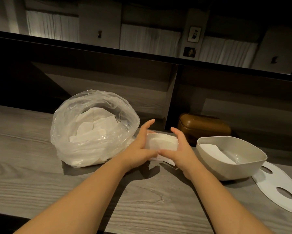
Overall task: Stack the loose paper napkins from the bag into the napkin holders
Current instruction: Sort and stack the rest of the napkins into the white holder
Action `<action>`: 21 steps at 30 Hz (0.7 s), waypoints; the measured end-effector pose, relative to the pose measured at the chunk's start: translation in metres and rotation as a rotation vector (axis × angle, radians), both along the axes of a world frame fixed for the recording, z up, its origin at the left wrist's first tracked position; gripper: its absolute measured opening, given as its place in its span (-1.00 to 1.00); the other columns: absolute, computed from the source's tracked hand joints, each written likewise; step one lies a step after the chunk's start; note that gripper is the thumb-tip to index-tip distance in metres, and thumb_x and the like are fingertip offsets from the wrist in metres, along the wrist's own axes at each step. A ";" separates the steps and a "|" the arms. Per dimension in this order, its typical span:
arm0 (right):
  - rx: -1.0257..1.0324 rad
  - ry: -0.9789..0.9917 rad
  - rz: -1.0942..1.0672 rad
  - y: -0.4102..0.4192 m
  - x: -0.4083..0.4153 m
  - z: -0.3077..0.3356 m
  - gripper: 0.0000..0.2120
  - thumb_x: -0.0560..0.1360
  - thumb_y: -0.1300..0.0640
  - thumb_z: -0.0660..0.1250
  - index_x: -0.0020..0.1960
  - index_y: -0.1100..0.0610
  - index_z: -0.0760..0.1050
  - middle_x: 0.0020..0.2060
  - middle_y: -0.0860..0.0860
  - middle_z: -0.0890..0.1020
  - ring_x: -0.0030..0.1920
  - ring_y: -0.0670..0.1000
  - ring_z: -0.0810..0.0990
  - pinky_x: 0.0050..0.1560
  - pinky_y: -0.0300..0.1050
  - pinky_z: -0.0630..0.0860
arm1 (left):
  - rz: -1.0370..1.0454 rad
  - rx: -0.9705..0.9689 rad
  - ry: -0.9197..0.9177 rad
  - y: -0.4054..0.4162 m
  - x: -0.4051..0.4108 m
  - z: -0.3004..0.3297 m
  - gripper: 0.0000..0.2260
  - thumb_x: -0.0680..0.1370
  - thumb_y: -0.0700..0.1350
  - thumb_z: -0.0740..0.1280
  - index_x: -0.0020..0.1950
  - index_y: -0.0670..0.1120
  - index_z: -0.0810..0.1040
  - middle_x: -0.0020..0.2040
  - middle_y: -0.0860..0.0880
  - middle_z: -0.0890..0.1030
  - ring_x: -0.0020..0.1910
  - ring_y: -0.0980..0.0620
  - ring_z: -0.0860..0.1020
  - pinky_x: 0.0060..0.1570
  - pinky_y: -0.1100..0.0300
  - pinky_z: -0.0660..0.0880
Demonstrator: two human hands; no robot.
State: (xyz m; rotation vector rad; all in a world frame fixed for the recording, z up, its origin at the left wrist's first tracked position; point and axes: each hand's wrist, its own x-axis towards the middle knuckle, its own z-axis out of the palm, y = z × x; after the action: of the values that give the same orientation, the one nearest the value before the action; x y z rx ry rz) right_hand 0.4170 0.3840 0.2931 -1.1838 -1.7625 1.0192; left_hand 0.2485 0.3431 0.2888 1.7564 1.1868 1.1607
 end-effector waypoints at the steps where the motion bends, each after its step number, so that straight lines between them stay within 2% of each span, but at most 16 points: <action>1: 0.001 0.000 -0.026 0.000 0.001 0.001 -0.10 0.38 0.23 0.55 0.51 -0.13 0.11 0.41 0.01 0.30 0.36 0.10 0.37 0.31 0.08 0.49 | 0.030 -0.001 0.019 0.000 -0.002 0.001 -0.13 0.50 -0.28 0.40 0.43 0.40 -0.06 0.30 0.10 0.25 0.13 0.06 0.46 0.01 0.25 0.60; 4: 0.012 -0.089 -0.036 -0.001 0.003 0.002 -0.12 0.38 0.24 0.55 0.51 -0.10 0.13 0.42 0.03 0.33 0.35 0.09 0.38 0.29 0.08 0.51 | 0.027 0.015 0.065 -0.002 -0.004 0.000 -0.10 0.47 -0.24 0.45 0.41 0.44 -0.07 0.34 0.12 0.16 0.13 0.12 0.42 -0.16 0.42 0.53; 7: 0.028 -0.006 -0.028 -0.002 0.005 0.002 -0.16 0.39 0.26 0.53 0.49 -0.13 0.17 0.42 0.01 0.33 0.33 0.08 0.40 0.21 0.00 0.53 | -0.014 0.024 0.073 -0.002 -0.004 -0.001 -0.07 0.45 -0.25 0.47 0.45 0.40 -0.06 0.34 0.11 0.18 0.17 0.11 0.43 -0.07 0.41 0.52; 9: 0.002 -0.074 0.008 -0.004 0.006 0.003 -0.08 0.36 0.23 0.56 0.53 -0.12 0.11 0.39 -0.03 0.31 0.34 0.09 0.38 0.22 -0.02 0.50 | -0.006 0.016 0.100 -0.003 -0.005 -0.002 -0.09 0.46 -0.22 0.48 0.47 0.38 -0.04 0.31 0.14 0.23 0.18 0.08 0.46 -0.02 0.38 0.53; 10: 0.000 -0.078 0.015 -0.003 0.006 0.003 -0.07 0.36 0.22 0.56 0.53 -0.12 0.10 0.35 -0.05 0.33 0.33 0.09 0.39 0.18 -0.05 0.52 | 0.023 0.027 0.095 -0.003 -0.005 -0.002 -0.14 0.47 -0.22 0.46 0.48 0.36 0.01 0.30 0.13 0.28 0.15 0.08 0.48 -0.04 0.38 0.54; 13: 0.063 0.037 -0.042 0.002 0.010 0.001 -0.20 0.42 0.26 0.50 0.49 -0.15 0.18 0.20 -0.09 0.49 0.24 0.04 0.51 -0.12 -0.25 0.58 | 0.134 0.074 0.043 -0.002 -0.007 -0.002 -0.33 0.52 -0.24 0.40 0.41 0.33 0.20 0.29 0.02 0.43 0.11 0.08 0.53 -0.06 0.35 0.57; 15: 0.046 0.045 -0.040 0.003 0.011 0.000 -0.20 0.42 0.25 0.51 0.48 -0.14 0.18 0.26 -0.07 0.47 0.24 0.02 0.50 -0.18 -0.26 0.59 | 0.111 0.063 -0.007 -0.001 -0.010 -0.002 -0.33 0.52 -0.23 0.42 0.40 0.33 0.19 0.33 0.02 0.43 0.15 0.07 0.52 -0.03 0.31 0.58; 17: 0.008 -0.035 0.012 0.001 0.010 -0.001 -0.12 0.38 0.22 0.55 0.51 -0.12 0.13 0.37 -0.02 0.37 0.27 0.03 0.43 -0.01 -0.13 0.63 | 0.050 0.022 0.027 -0.002 -0.011 -0.002 -0.24 0.50 -0.19 0.46 0.45 0.35 0.10 0.38 0.04 0.33 0.22 0.02 0.47 0.02 0.24 0.59; 19: 0.002 -0.117 0.058 -0.002 0.007 -0.001 -0.04 0.33 0.15 0.59 0.53 -0.13 0.08 0.41 -0.01 0.30 0.33 0.07 0.38 0.23 0.07 0.55 | -0.002 -0.011 0.095 -0.004 -0.010 -0.001 -0.16 0.49 -0.13 0.47 0.48 0.38 0.00 0.38 0.09 0.23 0.27 0.00 0.42 0.11 0.18 0.58; 21: 0.020 -0.103 0.067 -0.002 0.005 0.001 -0.03 0.32 0.18 0.60 0.52 -0.17 0.08 0.42 -0.01 0.29 0.33 0.07 0.38 0.26 0.11 0.53 | -0.035 -0.015 0.084 -0.003 -0.007 0.001 -0.14 0.50 -0.16 0.46 0.49 0.38 -0.03 0.37 0.06 0.24 0.20 -0.01 0.47 0.08 0.20 0.59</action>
State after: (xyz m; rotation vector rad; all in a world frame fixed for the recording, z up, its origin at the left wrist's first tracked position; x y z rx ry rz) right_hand 0.4216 0.3821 0.2937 -1.1907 -1.8990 0.9924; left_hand 0.2420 0.3399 0.2899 1.8232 1.2060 1.0643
